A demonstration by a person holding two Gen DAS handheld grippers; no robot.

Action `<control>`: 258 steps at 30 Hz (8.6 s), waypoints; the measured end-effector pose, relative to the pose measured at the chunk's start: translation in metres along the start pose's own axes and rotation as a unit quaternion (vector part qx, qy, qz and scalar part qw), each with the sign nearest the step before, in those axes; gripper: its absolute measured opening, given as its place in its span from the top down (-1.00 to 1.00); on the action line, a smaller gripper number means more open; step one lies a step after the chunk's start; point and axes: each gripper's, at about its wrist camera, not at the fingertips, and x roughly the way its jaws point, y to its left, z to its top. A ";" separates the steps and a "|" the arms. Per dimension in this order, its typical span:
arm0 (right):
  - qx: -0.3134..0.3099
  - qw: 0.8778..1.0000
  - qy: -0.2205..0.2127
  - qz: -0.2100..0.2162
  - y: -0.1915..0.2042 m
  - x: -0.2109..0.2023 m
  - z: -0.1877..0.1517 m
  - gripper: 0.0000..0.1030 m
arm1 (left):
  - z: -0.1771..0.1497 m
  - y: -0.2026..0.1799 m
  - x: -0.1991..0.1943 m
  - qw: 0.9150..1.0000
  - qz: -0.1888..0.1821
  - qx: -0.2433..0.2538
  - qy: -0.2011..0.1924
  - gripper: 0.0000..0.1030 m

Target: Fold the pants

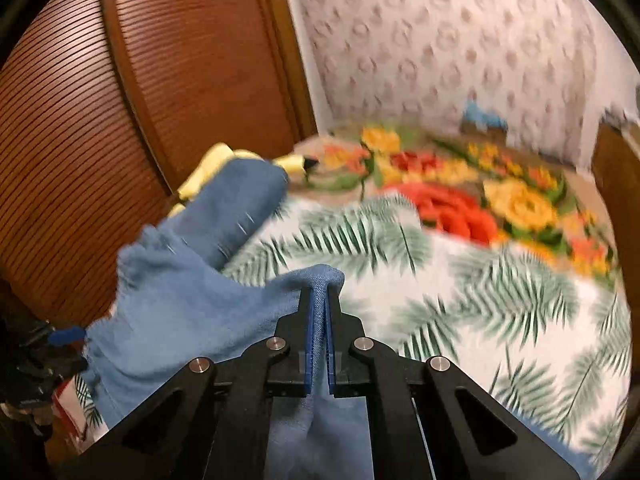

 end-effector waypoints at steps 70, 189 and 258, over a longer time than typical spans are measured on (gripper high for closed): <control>0.133 0.959 0.061 -0.243 -0.206 -0.138 -0.200 0.12 | 0.039 -0.146 0.133 0.986 -0.069 0.139 0.056 -0.53; -0.004 0.993 0.110 0.051 0.125 -0.022 -0.097 0.02 | 0.011 -0.021 0.023 0.998 -0.026 0.064 0.005 0.43; 0.047 0.994 0.092 0.031 -0.021 0.039 -0.004 -0.02 | 0.055 -0.068 0.046 0.996 -0.054 0.076 -0.013 -0.35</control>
